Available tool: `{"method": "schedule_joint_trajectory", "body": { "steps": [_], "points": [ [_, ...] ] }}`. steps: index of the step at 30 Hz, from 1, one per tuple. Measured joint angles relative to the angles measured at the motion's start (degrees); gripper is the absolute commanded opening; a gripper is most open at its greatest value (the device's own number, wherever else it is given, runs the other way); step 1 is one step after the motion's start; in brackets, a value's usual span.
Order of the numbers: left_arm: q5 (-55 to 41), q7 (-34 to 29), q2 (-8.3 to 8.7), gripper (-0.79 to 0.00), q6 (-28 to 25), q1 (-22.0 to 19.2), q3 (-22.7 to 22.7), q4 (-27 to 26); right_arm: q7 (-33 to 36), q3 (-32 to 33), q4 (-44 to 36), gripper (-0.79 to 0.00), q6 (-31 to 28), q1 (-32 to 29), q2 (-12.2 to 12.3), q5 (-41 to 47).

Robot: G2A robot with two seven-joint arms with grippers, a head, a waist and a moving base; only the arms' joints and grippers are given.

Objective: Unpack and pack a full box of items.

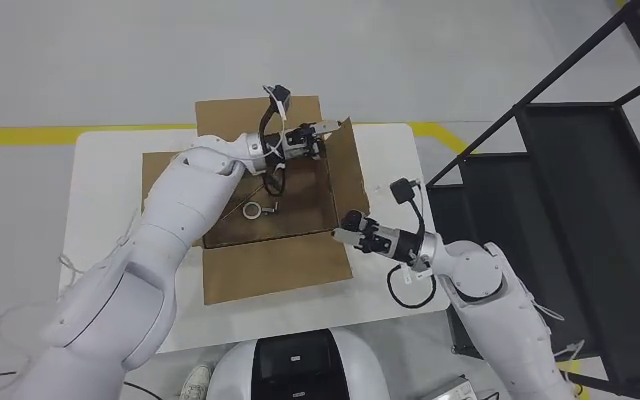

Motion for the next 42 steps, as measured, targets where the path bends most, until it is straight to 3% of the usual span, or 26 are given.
{"method": "schedule_joint_trajectory", "body": {
  "steps": [8,11,16,23,28,30,34,37,42],
  "points": [
    [2.3,-5.2,4.49,0.000,-4.1,-2.8,-5.8,2.1,-4.0,3.4,1.8,0.000,1.1,-1.7,0.5,-0.8],
    [3.5,-7.0,7.27,0.000,-3.0,-2.6,-8.5,0.1,-5.6,4.0,2.3,0.000,2.4,-1.7,0.6,-2.6],
    [6.8,-9.5,13.30,0.000,-0.4,1.0,-14.6,-8.4,-8.2,3.7,3.7,0.000,5.6,-0.7,0.6,-5.6],
    [13.3,-14.5,22.23,0.000,6.8,12.8,-28.4,-27.2,-11.5,-0.2,8.4,0.000,10.4,2.9,0.2,-11.8],
    [21.9,-13.9,27.36,0.000,13.4,25.8,-41.0,-44.1,-14.1,-3.8,11.7,0.000,12.6,5.8,-0.2,-15.2],
    [24.6,-14.1,28.73,0.000,15.2,31.0,-45.6,-50.2,-14.5,-5.1,12.4,0.000,12.9,6.7,-0.4,-16.4],
    [26.5,-13.8,30.34,0.000,17.5,38.6,-52.7,-57.5,-14.4,-7.5,13.3,0.000,13.1,8.2,-0.7,-17.3],
    [27.3,-12.5,31.00,0.000,18.7,41.8,-56.1,-59.4,-13.4,-9.9,14.0,0.000,13.4,9.4,-1.0,-18.0],
    [27.4,-10.7,31.58,0.000,19.2,43.7,-58.5,-60.0,-12.8,-13.0,13.8,0.000,14.0,10.5,-1.4,-18.6]
  ]
}}
